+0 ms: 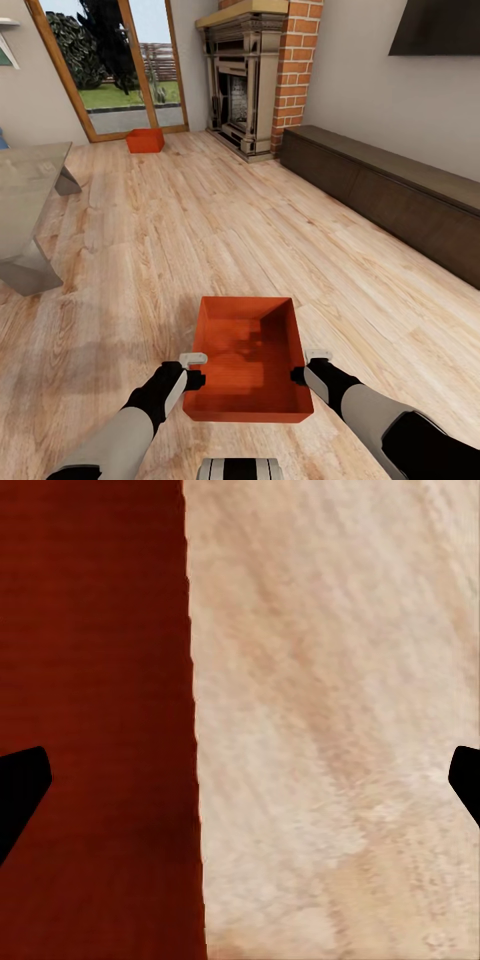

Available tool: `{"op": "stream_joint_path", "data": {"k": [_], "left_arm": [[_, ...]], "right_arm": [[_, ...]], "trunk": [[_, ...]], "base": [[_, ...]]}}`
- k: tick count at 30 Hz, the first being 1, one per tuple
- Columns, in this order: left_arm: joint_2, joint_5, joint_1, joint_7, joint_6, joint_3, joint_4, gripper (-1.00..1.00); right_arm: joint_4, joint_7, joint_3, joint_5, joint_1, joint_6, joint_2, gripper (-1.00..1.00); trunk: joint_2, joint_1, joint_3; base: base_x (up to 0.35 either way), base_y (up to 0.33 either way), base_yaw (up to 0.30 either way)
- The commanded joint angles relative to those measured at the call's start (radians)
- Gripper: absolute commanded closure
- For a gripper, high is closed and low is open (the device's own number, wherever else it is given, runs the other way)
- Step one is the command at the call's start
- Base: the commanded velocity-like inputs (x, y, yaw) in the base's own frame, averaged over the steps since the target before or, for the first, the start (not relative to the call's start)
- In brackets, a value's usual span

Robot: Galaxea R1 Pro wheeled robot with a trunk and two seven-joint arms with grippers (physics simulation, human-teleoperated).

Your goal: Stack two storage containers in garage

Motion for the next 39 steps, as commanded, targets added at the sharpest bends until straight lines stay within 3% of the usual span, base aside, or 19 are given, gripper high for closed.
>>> {"op": "stream_joint_path", "data": {"k": [1, 11, 17, 39], "left_arm": [[-0.001, -0.003, 0.000, 0.001, 0.005, 0.006, -0.002, -1.00], [-0.001, -0.003, 0.000, 0.001, 0.005, 0.006, 0.005, -1.00], [-0.001, -0.003, 0.000, 0.001, 0.005, 0.006, 0.007, -1.00], [-0.001, 0.000, 0.000, 0.001, 0.005, 0.002, 0.010, -1.00]], "right_arm": [[-0.002, -0.006, 0.008, -0.009, 0.000, 0.005, 0.000, -1.00], [-0.002, -0.006, 0.008, -0.008, 0.000, 0.005, 0.002, -1.00], [-0.002, -0.006, 0.008, -0.007, 0.000, 0.005, 0.020, -1.00], [-0.002, -0.006, 0.010, -0.007, 0.000, 0.005, 0.020, -1.00]], "trunk": [[0.000, 0.000, -0.001], [0.000, 0.000, -0.001], [0.000, 0.000, -0.001], [0.000, 0.000, -0.001]], "base": [[0.000, 0.000, 0.000], [0.000, 0.000, 0.000], [0.000, 0.000, 0.000], [0.000, 0.000, 0.000]]}}
